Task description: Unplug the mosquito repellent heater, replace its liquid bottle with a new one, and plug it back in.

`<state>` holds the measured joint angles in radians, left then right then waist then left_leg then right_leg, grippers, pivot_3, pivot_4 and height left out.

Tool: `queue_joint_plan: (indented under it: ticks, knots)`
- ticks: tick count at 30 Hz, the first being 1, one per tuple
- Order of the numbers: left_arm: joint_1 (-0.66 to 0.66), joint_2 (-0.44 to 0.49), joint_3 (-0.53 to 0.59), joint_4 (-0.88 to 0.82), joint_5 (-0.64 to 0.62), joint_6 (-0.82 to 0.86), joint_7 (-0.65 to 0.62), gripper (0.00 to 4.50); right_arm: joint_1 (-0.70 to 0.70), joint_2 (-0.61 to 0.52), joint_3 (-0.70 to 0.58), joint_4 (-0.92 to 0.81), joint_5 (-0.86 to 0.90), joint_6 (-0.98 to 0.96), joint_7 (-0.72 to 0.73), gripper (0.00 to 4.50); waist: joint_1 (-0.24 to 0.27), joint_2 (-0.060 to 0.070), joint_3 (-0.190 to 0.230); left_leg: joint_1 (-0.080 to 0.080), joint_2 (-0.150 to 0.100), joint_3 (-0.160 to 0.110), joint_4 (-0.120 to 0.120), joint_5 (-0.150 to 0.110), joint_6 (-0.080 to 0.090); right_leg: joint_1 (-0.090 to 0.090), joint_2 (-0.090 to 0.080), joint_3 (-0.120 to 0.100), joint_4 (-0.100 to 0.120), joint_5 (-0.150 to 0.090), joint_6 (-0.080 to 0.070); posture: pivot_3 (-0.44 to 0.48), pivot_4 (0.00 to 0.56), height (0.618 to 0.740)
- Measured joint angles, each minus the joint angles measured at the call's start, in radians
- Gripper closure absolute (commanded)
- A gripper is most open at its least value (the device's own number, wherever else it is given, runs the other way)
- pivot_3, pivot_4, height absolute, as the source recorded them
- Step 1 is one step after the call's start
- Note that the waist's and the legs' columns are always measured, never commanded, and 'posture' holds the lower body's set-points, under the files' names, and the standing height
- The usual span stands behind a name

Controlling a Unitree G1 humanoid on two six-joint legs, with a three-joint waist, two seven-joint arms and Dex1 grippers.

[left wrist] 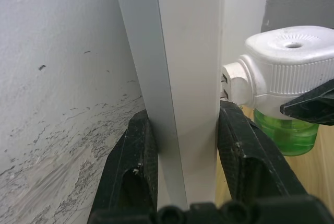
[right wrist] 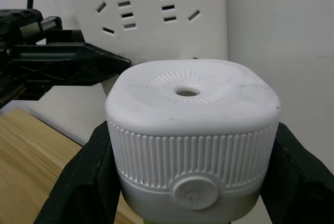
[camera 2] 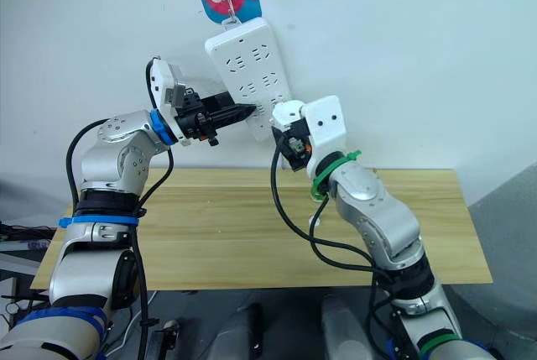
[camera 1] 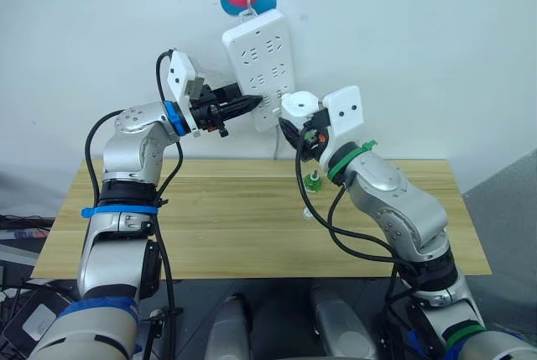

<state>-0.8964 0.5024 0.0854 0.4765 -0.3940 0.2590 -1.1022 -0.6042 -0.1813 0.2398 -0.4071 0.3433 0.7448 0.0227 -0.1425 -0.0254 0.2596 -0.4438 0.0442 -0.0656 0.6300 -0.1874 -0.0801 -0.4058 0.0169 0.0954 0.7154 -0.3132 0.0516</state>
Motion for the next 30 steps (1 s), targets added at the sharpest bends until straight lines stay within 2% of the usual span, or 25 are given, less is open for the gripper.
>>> queue_joint_plan:
  ticks: [17,24,30]
  knots:
    - [0.021,0.010,0.012,-0.044,0.000,0.038,0.019,3.22,-0.039,0.088,0.001,0.111,-0.132,-0.057,0.064,1.52,-0.002,0.000,0.000,0.001,0.000,0.000,0.001,0.000,-0.001,0.000,0.000,0.000,0.002,0.000,-0.001,-0.182,0.218,0.723]
    - [0.032,0.025,0.020,-0.048,0.001,0.043,0.019,3.22,-0.066,0.144,-0.025,0.180,-0.133,-0.067,0.091,1.52,-0.013,0.000,0.000,0.003,0.001,0.000,0.000,0.001,-0.001,0.001,0.000,0.000,0.004,0.001,-0.001,-0.177,0.218,0.723]
    - [0.044,0.037,0.033,-0.049,0.002,0.054,0.020,3.22,-0.103,0.145,-0.035,0.254,-0.133,-0.086,0.149,1.52,-0.027,0.000,0.000,0.006,0.002,0.001,0.000,0.002,0.001,0.002,0.001,0.001,0.005,0.001,-0.002,-0.173,0.216,0.723]
